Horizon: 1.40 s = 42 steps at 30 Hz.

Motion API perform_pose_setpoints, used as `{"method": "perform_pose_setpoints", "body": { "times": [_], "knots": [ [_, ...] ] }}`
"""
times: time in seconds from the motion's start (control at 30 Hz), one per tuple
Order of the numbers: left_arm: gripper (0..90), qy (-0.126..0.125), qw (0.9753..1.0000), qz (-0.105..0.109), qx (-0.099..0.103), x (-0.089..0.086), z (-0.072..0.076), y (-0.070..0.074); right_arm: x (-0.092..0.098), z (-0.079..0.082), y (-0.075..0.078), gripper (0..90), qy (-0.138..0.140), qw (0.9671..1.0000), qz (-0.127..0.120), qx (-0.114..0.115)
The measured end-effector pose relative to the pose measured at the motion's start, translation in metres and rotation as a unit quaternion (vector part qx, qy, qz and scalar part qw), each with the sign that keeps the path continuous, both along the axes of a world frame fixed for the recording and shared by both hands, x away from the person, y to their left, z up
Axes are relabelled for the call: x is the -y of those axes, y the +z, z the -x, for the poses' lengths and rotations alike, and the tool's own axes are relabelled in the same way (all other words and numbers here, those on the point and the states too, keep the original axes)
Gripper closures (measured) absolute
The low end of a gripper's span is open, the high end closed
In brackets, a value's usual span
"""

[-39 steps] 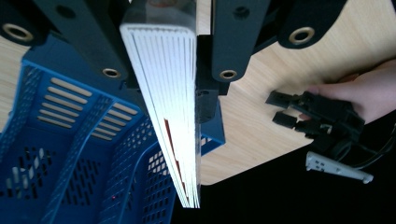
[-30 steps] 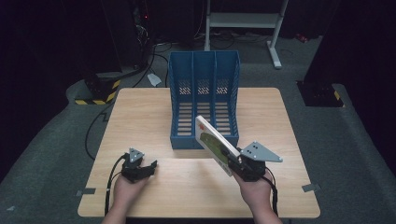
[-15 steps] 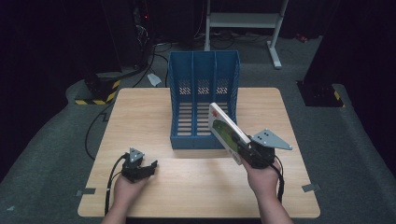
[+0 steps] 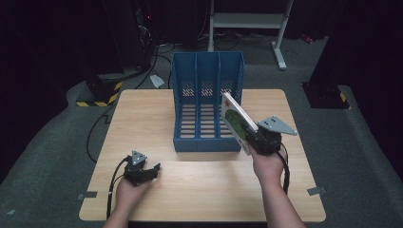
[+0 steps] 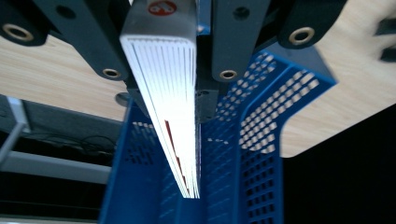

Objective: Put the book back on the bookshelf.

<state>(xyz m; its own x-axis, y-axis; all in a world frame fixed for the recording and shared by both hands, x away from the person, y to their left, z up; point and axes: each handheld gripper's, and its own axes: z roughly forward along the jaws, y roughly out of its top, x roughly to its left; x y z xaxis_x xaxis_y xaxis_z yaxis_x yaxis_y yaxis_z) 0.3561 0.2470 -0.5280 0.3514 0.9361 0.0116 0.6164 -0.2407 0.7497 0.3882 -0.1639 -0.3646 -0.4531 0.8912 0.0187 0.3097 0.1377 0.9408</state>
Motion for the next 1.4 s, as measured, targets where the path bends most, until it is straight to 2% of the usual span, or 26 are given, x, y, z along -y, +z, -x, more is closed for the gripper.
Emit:
{"method": "perform_pose_setpoints", "body": {
  "times": [0.4,0.67,0.93,1.13,1.23,1.4],
  "knots": [
    [30.7,0.0,1.0,0.003,-0.001,0.0,0.0,0.0,-0.012,-0.047,0.009,75.4,-0.045,0.9989,0.005,-0.013],
    [31.2,0.0,1.0,0.002,0.001,0.001,0.0,0.0,-0.022,-0.074,0.003,75.5,-0.059,0.9977,0.007,-0.034],
    [31.2,0.0,1.0,0.002,0.001,0.001,0.0,0.0,-0.032,-0.086,-0.003,75.5,-0.065,0.9969,0.01,-0.045],
    [31.2,0.0,1.0,0.003,0.001,0.001,0.0,0.0,-0.041,-0.093,-0.001,75.4,-0.073,0.9961,0.026,-0.043],
    [31.2,0.0,1.0,0.003,0.001,0.001,0.0,0.0,-0.044,-0.097,-0.002,75.4,-0.076,0.9959,0.026,-0.042],
    [31.3,0.0,1.0,0.003,0.001,0.001,0.0,0.0,-0.049,-0.107,-0.016,75.4,-0.087,0.9939,0.038,-0.057]
  ]
}}
